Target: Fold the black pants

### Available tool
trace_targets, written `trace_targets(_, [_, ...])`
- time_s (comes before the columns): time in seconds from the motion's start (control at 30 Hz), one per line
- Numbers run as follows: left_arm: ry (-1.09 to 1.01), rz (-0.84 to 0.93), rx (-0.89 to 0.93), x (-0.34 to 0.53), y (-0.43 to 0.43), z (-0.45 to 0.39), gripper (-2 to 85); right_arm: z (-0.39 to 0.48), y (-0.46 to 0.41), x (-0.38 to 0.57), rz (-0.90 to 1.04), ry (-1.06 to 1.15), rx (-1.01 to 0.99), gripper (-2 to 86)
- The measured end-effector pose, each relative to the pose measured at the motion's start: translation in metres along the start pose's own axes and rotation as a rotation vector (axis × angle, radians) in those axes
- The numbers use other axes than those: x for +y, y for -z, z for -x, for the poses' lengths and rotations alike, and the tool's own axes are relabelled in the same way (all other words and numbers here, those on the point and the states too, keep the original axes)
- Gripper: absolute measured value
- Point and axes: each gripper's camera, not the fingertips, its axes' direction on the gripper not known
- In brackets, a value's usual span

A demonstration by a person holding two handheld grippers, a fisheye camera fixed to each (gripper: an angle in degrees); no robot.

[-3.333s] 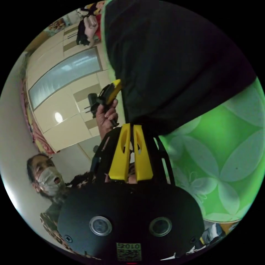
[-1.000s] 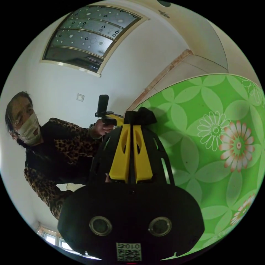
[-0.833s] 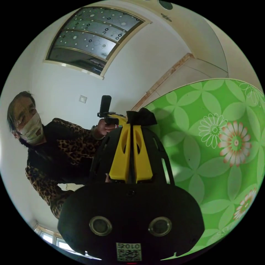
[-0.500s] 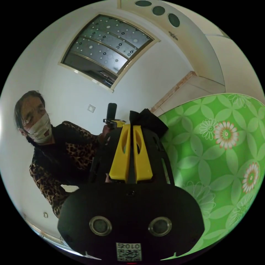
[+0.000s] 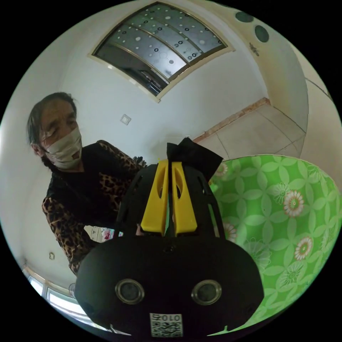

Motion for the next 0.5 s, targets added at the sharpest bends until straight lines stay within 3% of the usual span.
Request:
trace_targets(0.13, [-0.151, -0.014, 0.146, -0.008, -0.008, -0.012, 12.7, -0.013, -0.001, -0.010, 0.048, -0.049, 0.014, 3.3])
trace_targets(0.27, [-0.225, 0.040, 0.165, -0.014, -0.017, -0.025, 7.7, -0.023, 0.014, -0.013, 0.032, -0.101, 0.067, 3.4])
trace_targets(0.4, [-0.298, 0.060, 0.040, -0.014, -0.013, -0.062, 5.1, -0.021, 0.035, -0.004, -0.001, -0.107, 0.093, 3.5])
trace_targets(0.5, [-0.336, 0.072, 0.161, -0.011, -0.017, -0.075, 5.7, -0.013, 0.047, -0.005, -0.048, -0.070, 0.089, 3.5])
